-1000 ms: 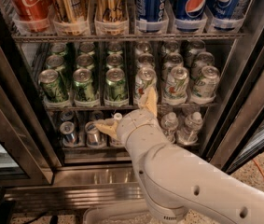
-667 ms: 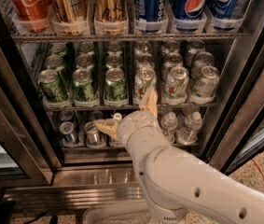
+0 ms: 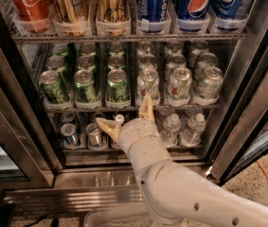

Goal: Pick green can from middle shelf of fridge

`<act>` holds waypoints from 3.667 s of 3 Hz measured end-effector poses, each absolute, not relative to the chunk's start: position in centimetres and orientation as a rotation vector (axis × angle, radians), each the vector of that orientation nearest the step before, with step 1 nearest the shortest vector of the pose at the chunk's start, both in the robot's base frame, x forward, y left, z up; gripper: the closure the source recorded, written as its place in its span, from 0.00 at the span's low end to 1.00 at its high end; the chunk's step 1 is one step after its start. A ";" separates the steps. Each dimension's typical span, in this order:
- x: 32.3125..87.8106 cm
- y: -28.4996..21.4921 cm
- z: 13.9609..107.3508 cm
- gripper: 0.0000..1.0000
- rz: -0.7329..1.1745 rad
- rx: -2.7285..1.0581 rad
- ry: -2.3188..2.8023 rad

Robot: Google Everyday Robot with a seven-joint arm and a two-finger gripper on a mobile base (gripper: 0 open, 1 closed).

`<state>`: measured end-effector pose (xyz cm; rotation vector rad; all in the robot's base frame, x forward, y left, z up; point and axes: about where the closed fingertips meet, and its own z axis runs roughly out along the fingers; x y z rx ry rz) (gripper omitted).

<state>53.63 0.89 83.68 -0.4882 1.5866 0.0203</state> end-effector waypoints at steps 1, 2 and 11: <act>54.0 1.3 83.5 0.01 0.009 -0.470 1.528; 54.5 1.9 83.5 0.04 -0.022 -0.462 1.477; 57.6 3.0 83.7 0.29 -0.009 -0.379 1.479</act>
Offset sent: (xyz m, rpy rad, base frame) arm 0.0140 0.0159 -0.0021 -0.0089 -0.1854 -0.0408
